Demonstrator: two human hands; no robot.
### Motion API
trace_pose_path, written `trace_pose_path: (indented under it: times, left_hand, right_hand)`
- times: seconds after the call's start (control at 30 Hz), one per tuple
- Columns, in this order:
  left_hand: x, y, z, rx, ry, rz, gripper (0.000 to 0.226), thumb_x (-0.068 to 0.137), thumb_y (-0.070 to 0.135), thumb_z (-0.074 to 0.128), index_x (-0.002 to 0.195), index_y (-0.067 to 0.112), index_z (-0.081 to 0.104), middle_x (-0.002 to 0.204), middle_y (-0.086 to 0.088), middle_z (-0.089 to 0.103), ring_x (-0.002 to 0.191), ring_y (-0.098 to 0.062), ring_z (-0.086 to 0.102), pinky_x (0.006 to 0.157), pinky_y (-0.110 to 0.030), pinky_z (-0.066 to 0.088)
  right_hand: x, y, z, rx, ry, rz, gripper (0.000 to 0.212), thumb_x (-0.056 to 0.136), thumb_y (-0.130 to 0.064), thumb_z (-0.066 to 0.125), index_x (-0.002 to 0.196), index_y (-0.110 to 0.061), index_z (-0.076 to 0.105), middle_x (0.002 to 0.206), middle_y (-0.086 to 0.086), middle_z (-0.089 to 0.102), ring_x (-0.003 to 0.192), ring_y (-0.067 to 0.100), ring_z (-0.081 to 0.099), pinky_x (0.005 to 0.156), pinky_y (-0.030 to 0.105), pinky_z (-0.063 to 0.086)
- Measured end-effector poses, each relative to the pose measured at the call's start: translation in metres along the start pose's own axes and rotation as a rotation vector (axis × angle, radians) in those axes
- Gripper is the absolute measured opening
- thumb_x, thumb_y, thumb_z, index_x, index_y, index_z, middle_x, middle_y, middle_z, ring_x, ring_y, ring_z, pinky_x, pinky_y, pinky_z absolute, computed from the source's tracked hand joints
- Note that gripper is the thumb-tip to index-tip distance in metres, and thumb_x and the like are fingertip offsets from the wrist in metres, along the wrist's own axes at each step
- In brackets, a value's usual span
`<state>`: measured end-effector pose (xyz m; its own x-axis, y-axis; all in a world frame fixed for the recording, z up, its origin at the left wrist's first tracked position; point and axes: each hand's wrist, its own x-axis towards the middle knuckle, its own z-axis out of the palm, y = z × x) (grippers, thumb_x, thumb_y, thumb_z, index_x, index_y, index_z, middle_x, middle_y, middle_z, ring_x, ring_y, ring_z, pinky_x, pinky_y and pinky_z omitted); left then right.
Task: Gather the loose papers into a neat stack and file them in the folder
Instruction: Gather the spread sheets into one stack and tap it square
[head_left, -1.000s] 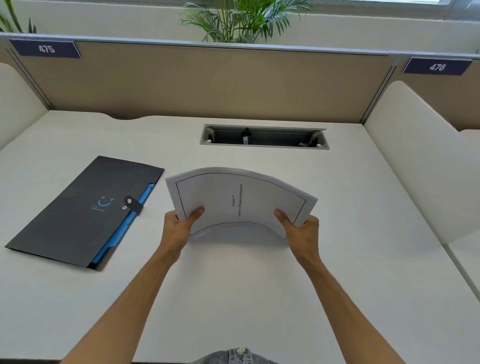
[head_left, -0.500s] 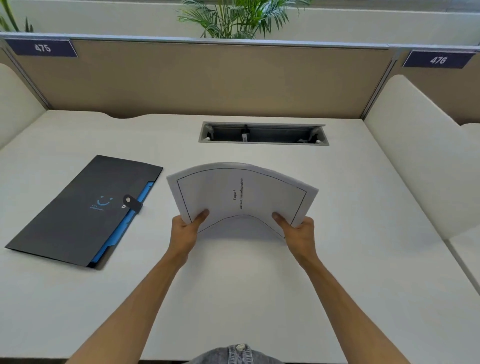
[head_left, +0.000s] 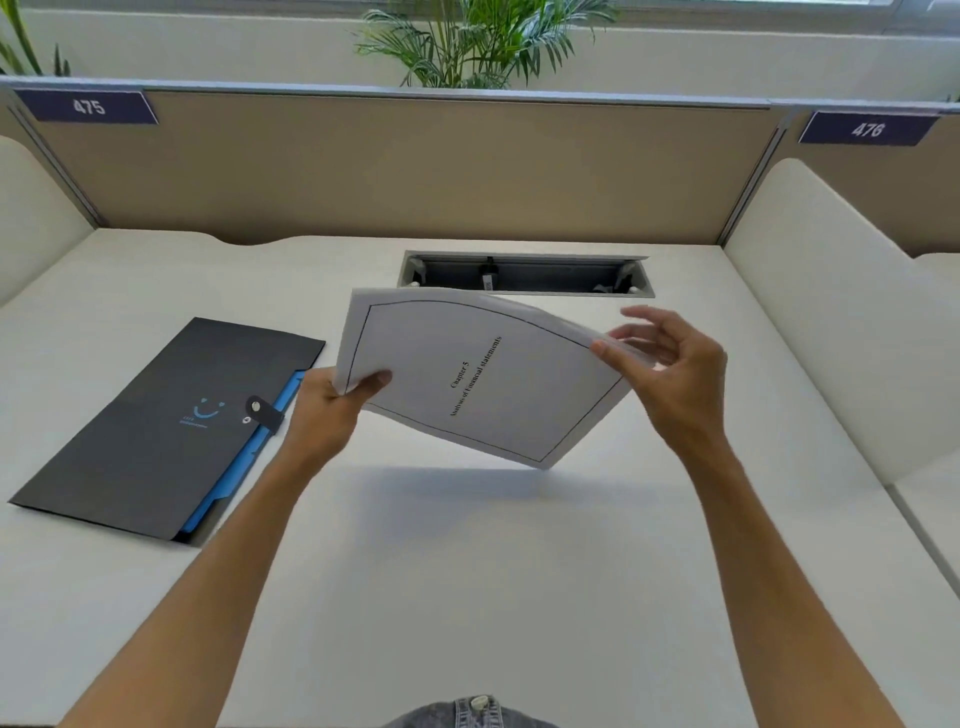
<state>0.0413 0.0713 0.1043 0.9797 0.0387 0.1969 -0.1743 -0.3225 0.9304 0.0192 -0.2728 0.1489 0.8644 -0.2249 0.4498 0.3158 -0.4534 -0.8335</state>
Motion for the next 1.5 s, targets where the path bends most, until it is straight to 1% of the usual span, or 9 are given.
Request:
trace_pose_path:
  times: [0.27,0.4,0.47,0.53,0.67,0.83,1.07,1.33,1.5]
  left_hand:
    - [0.028,0.062,-0.015,0.268,-0.169,0.189,0.045,0.09,0.019,0.068,0.061,-0.01,0.049,0.064,-0.006,0.037,0.062,-0.018,0.03,0.059,-0.032,0.028]
    - [0.036,0.089,-0.016,0.447,-0.225,0.251,0.043,0.091,0.022,0.067,0.055,0.009,0.045,0.054,0.005,0.033,0.058,-0.022,0.026,0.058,-0.033,0.026]
    - [0.039,0.099,-0.016,0.505,-0.213,0.261,0.046,0.091,0.023,0.066,0.05,0.021,0.045,0.047,0.007,0.035,0.054,-0.021,0.029,0.055,-0.032,0.027]
    - [0.042,0.107,-0.019,0.533,-0.225,0.28,0.037,0.089,0.025,0.067,0.053,0.024,0.058,0.051,0.005,0.046,0.055,-0.024,0.038,0.056,-0.034,0.035]
    - [0.051,0.116,-0.027,0.506,-0.183,0.374,0.027,0.077,0.038,0.072,0.079,0.011,0.071,0.067,-0.006,0.063,0.063,-0.022,0.053,0.064,-0.039,0.049]
    - [0.054,0.102,-0.026,0.144,0.113,0.237,0.074,0.069,0.043,0.083,0.132,0.023,0.05,0.105,0.009,0.066,0.088,-0.005,0.067,0.076,-0.016,0.053]
    - [0.016,0.053,0.025,-0.495,-0.292,-0.255,0.026,0.075,0.021,0.079,0.1,0.016,0.076,0.108,-0.006,0.075,0.101,-0.022,0.071,0.083,-0.038,0.055]
    - [-0.013,0.039,0.059,-0.279,0.03,0.018,0.022,0.095,0.015,0.06,0.081,0.001,0.071,0.08,0.002,0.07,0.074,-0.013,0.062,0.069,-0.029,0.052]
    - [-0.023,0.014,0.069,-0.251,0.027,-0.035,0.029,0.096,0.019,0.06,0.077,-0.004,0.064,0.077,-0.009,0.059,0.074,-0.02,0.052,0.067,-0.035,0.044]
  right_hand:
    - [0.025,-0.049,0.017,-0.371,-0.468,-0.09,0.091,0.064,-0.058,0.081,0.143,-0.033,0.045,0.121,-0.009,0.071,0.115,0.01,0.064,0.099,0.044,0.05]
    - [0.028,-0.052,0.036,-0.232,-0.556,-0.053,0.045,0.075,-0.031,0.083,0.117,-0.031,0.067,0.102,-0.008,0.075,0.092,0.01,0.066,0.079,0.032,0.051]
    - [0.026,-0.05,0.041,-0.14,-0.538,-0.005,0.012,0.081,-0.024,0.079,0.079,-0.015,0.072,0.077,0.004,0.07,0.066,0.013,0.056,0.061,0.028,0.042]
    - [0.024,-0.047,0.043,-0.079,-0.512,0.06,0.033,0.083,-0.025,0.078,0.068,0.002,0.066,0.066,0.013,0.062,0.059,0.017,0.047,0.055,0.029,0.035]
    - [0.022,-0.045,0.04,0.018,-0.499,0.108,0.041,0.081,-0.025,0.079,0.074,0.012,0.063,0.074,0.032,0.062,0.06,0.025,0.051,0.06,0.035,0.038]
    - [0.022,-0.036,0.032,0.221,-0.395,0.193,0.032,0.079,-0.021,0.082,0.086,0.008,0.071,0.095,0.029,0.071,0.082,0.042,0.071,0.075,0.054,0.058]
    - [0.012,-0.019,0.037,0.372,-0.352,0.266,0.014,0.082,-0.014,0.079,0.089,-0.002,0.076,0.097,0.013,0.077,0.087,0.031,0.075,0.078,0.045,0.062]
    - [-0.016,-0.007,0.058,0.391,-0.131,0.257,0.017,0.08,-0.008,0.08,0.069,-0.02,0.074,0.07,-0.01,0.074,0.065,0.006,0.067,0.062,0.023,0.056]
    - [-0.042,0.008,0.076,0.371,-0.076,0.334,0.008,0.083,-0.013,0.078,0.077,-0.018,0.076,0.077,0.0,0.076,0.074,0.018,0.07,0.071,0.041,0.059]
